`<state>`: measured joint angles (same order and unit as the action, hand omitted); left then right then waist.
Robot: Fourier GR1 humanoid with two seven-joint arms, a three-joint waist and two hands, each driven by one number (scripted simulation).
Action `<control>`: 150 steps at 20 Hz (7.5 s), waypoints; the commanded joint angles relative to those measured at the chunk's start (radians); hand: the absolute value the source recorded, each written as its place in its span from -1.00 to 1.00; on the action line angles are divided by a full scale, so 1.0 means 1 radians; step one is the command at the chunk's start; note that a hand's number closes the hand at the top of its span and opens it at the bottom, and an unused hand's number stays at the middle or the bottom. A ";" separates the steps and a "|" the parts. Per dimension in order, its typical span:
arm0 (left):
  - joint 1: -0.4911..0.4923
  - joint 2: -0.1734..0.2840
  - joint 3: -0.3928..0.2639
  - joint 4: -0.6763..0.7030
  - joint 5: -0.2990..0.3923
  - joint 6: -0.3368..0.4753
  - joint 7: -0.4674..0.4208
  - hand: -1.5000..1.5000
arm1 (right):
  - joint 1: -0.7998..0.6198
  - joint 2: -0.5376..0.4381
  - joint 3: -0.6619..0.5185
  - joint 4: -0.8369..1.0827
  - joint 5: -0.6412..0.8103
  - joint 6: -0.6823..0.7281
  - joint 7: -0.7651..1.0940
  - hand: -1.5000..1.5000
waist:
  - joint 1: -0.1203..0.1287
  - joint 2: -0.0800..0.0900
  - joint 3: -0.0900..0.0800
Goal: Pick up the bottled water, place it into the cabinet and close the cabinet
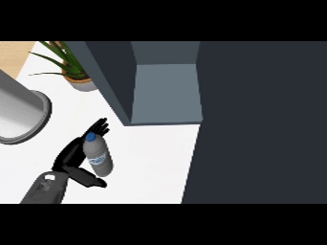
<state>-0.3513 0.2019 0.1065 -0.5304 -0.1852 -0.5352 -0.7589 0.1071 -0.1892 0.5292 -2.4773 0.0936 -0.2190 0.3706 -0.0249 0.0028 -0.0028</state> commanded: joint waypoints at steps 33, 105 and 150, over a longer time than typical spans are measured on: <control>-0.027 -0.202 -0.214 -0.402 0.399 0.542 0.115 1.00 | 0.019 -0.058 0.025 -0.069 0.050 -0.067 0.003 -1.00 | 0.017 -0.007 0.003; -0.840 -0.190 -0.334 0.439 0.714 1.047 0.094 -1.00 | 0.215 -0.133 -0.037 -0.084 -0.127 0.059 -0.227 -1.00 | -0.057 0.022 0.002; 0.206 0.086 -0.587 -1.039 0.739 0.847 0.361 1.00 | -0.003 -0.102 0.263 -0.014 0.024 0.113 0.080 1.00 | 0.038 -0.007 0.002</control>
<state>-0.2280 0.2520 -0.4772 -1.4387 0.5752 0.2803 -0.4375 0.1860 -0.3711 0.6779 -2.4764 0.0284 -0.0912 0.3722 0.0181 -0.0079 -0.0008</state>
